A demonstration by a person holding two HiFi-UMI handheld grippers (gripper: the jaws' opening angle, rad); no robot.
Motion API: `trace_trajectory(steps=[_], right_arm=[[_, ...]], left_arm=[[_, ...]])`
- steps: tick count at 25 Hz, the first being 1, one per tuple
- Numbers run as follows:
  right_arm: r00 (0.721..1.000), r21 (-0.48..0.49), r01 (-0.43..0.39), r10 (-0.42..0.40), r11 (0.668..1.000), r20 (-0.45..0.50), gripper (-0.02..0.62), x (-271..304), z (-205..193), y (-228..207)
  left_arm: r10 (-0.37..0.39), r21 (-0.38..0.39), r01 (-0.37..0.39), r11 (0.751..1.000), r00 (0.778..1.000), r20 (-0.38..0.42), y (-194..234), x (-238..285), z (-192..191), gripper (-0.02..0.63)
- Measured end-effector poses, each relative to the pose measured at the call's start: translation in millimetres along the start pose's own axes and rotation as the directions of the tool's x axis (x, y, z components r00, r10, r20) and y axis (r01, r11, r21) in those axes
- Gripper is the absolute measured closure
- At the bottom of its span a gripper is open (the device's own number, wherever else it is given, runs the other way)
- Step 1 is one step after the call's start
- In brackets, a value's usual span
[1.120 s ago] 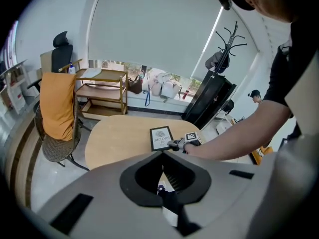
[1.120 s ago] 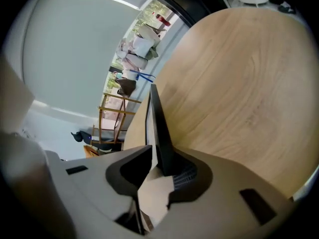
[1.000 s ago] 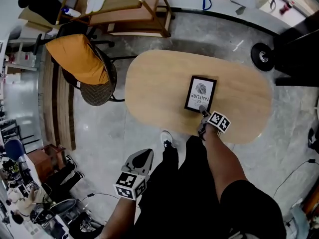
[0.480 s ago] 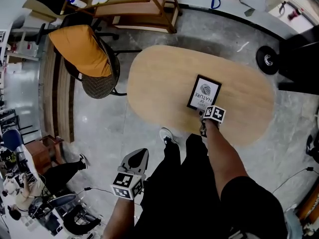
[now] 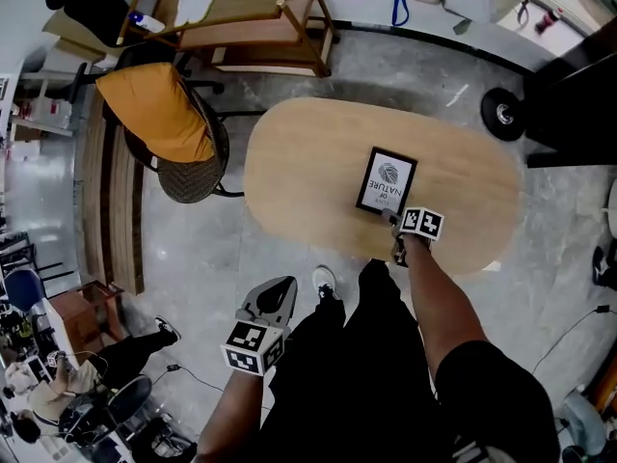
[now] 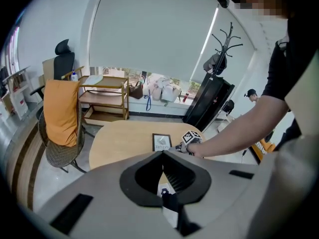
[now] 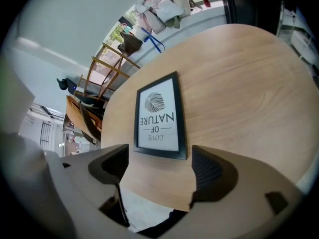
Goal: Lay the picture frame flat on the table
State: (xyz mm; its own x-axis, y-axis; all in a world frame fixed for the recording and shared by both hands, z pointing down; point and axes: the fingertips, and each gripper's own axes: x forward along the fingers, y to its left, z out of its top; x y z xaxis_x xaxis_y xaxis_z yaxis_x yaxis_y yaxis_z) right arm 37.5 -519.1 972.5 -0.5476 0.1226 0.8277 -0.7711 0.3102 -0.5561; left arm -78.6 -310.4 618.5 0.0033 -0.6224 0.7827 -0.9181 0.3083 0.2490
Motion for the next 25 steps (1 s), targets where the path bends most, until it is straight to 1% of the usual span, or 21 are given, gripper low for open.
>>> trace_trajectory(steps=[2,4,7,8,9,10,11,13,16,18,19,20,21,22,25], right_arm=[[0.998,-0.011,-0.038,0.038,0.999,0.039,0.229,-20.8,3.3,7.1],[0.991,-0.021,-0.101,0.103,0.995,0.083,0.229,-47.7,4.5,22.4],[0.966,-0.063,-0.209,0.216,0.976,0.141,0.238,-97.4,-8.9,57.9],[0.954,-0.091,-0.238,0.25,0.967,0.167,0.314,-115.8,-16.8,72.2],[0.938,-0.12,-0.266,0.286,0.957,0.199,0.471,-135.2,-24.8,87.5],[0.916,-0.145,-0.3,0.327,0.943,0.23,0.545,-154.7,-33.2,104.2],[0.89,-0.164,-0.341,0.374,0.926,0.26,0.57,-173.8,-41.7,122.4],[0.836,-0.209,-0.4,0.449,0.892,0.315,0.589,-209.5,-56.8,159.1],[0.776,-0.297,-0.413,0.503,0.861,0.38,0.594,-260.9,-93.7,208.3],[0.724,-0.354,-0.427,0.549,0.832,0.419,0.594,-299.0,-126.9,242.7],[0.702,-0.384,-0.424,0.566,0.82,0.433,0.594,-317.0,-143.1,258.4],[0.687,-0.416,-0.411,0.576,0.811,0.443,0.594,-333.2,-158.7,272.1],[0.681,-0.449,-0.391,0.58,0.804,0.446,0.594,-346.9,-173.8,283.3],[0.685,-0.48,-0.364,0.578,0.798,0.443,0.594,-358.1,-188.2,291.8],[0.717,-0.555,-0.255,0.54,0.791,0.44,0.595,-381.9,-224.1,306.5]], left_arm=[[-0.033,0.035,0.032,0.999,0.999,0.017,-5.1,1.0,2.5,0.601],[-0.073,0.064,0.071,0.995,0.997,0.029,-9.3,1.8,4.6,0.601],[-0.151,0.067,0.147,0.987,0.987,0.052,-17.0,-6.9,5.9,0.601],[-0.179,0.065,0.175,0.982,0.982,0.063,-19.9,-13.4,6.2,0.601],[-0.205,0.068,0.2,0.977,0.976,0.077,-22.7,-20.7,7.0,0.601],[-0.228,0.079,0.221,0.972,0.969,0.092,-25.1,-28.6,8.2,0.601],[-0.249,0.098,0.239,0.966,0.963,0.107,-27.1,-36.8,9.9,0.601],[-0.289,0.158,0.268,0.951,0.948,0.135,-30.8,-52.1,16.1,0.601],[-0.345,0.25,0.302,0.92,0.926,0.15,-42.0,-81.5,11.9,0.601],[-0.378,0.29,0.324,0.901,0.913,0.156,-50.9,-105.7,0.7,0.601],[-0.395,0.307,0.334,0.891,0.905,0.161,-54.5,-117.1,-4.2,0.601],[-0.41,0.323,0.343,0.882,0.897,0.167,-57.7,-127.5,-8.3,0.601],[-0.424,0.336,0.351,0.874,0.889,0.172,-60.5,-136.6,-12.0,0.601],[-0.436,0.345,0.359,0.867,0.883,0.176,-63.0,-144.5,-15.6,0.601],[-0.47,0.351,0.392,0.85,0.866,0.171,-69.1,-162.5,-27.1,0.601]])
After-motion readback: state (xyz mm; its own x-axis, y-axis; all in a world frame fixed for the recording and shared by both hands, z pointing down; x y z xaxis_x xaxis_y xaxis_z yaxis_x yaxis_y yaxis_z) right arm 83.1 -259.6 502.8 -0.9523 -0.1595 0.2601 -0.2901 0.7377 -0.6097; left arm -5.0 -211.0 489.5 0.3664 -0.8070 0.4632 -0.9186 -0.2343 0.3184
